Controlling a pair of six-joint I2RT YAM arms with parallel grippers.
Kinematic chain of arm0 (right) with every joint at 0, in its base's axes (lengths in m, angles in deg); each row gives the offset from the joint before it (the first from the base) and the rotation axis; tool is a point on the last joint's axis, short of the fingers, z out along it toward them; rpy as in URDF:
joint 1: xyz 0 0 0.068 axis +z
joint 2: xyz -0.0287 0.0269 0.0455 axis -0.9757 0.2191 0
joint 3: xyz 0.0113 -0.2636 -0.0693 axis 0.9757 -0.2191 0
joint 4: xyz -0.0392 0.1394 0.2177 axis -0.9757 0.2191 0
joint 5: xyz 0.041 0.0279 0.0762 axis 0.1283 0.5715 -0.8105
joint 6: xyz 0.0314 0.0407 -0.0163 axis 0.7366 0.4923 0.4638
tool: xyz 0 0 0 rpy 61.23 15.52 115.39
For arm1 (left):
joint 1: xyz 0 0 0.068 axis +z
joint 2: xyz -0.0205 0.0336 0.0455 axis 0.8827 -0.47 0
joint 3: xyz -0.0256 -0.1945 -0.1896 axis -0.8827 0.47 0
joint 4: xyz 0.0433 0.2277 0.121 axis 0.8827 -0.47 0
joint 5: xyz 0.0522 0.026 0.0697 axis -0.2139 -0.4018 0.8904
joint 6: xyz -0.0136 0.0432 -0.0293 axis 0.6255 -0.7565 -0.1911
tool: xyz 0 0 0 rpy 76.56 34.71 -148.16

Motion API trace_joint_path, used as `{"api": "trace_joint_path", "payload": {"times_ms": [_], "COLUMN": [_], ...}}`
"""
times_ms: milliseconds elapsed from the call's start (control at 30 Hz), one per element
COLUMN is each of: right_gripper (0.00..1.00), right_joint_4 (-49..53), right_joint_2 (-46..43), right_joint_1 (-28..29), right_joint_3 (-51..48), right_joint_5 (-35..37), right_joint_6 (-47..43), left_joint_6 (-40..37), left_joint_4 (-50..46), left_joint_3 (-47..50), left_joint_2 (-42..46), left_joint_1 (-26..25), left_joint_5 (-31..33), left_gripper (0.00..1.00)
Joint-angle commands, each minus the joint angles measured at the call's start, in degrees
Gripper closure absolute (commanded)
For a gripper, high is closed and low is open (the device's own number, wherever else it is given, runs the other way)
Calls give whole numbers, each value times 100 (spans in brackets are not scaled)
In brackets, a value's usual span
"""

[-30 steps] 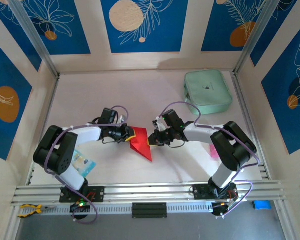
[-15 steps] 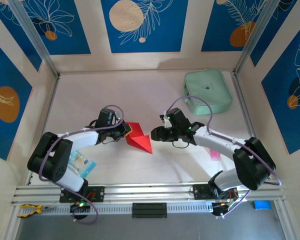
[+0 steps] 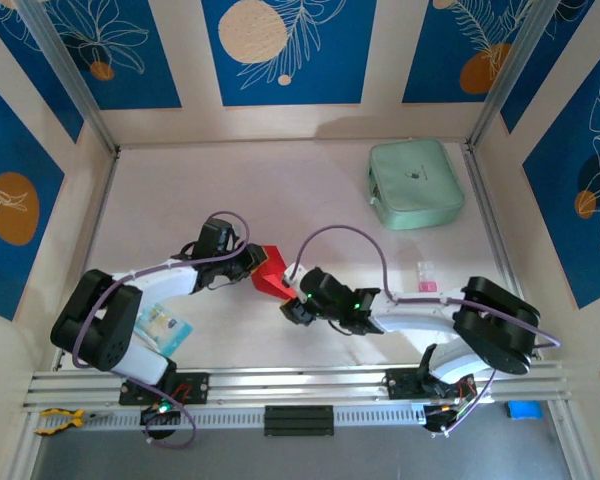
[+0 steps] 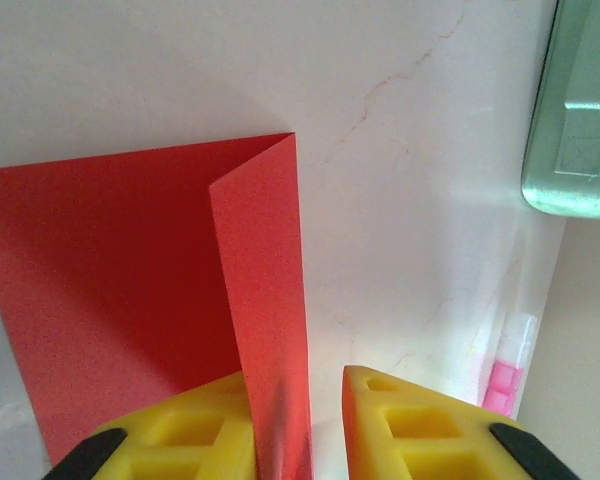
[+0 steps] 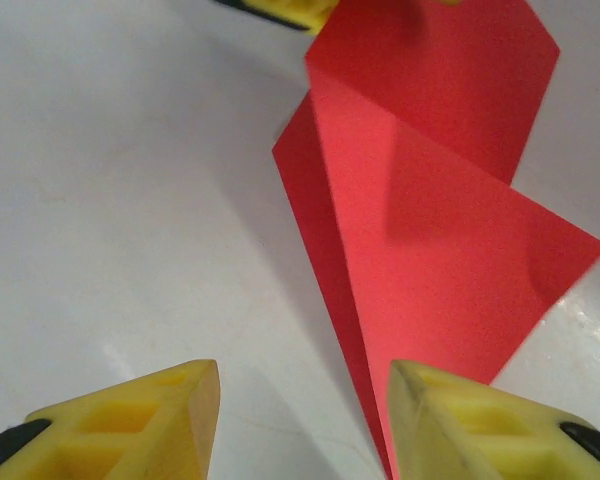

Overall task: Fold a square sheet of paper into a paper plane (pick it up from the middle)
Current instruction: Fourth fold the wing at the center of the table.

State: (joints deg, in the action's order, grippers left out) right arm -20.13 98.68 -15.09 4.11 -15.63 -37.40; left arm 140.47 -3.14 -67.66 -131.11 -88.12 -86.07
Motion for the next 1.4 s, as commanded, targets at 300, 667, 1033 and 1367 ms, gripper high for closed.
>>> {"api": "trace_joint_path", "payload": {"times_ms": [300, 667, 1033, 1367], "right_gripper": [52, 70, 74, 75], "right_joint_4": [-65, 31, 38, 34], "right_joint_2": [1097, 1265, 1232, 1173], "right_joint_1": [240, 181, 131, 111], "right_joint_3": [778, 778, 699, 573], "right_joint_5": [1597, 1543, 1527, 1481], "right_joint_6": [-1149, -758, -486, -365], "left_joint_6": [-69, -138, -118, -126], "left_joint_4": [-225, -325, -376, -412], "left_joint_3": [-227, -271, -245, -253], "left_joint_2": [-15, -22, -23, -13], "left_joint_1": [-26, -19, -13, -13], "left_joint_5": [-306, -319, -254, -223], "left_gripper": [84, 87, 93, 98]}}
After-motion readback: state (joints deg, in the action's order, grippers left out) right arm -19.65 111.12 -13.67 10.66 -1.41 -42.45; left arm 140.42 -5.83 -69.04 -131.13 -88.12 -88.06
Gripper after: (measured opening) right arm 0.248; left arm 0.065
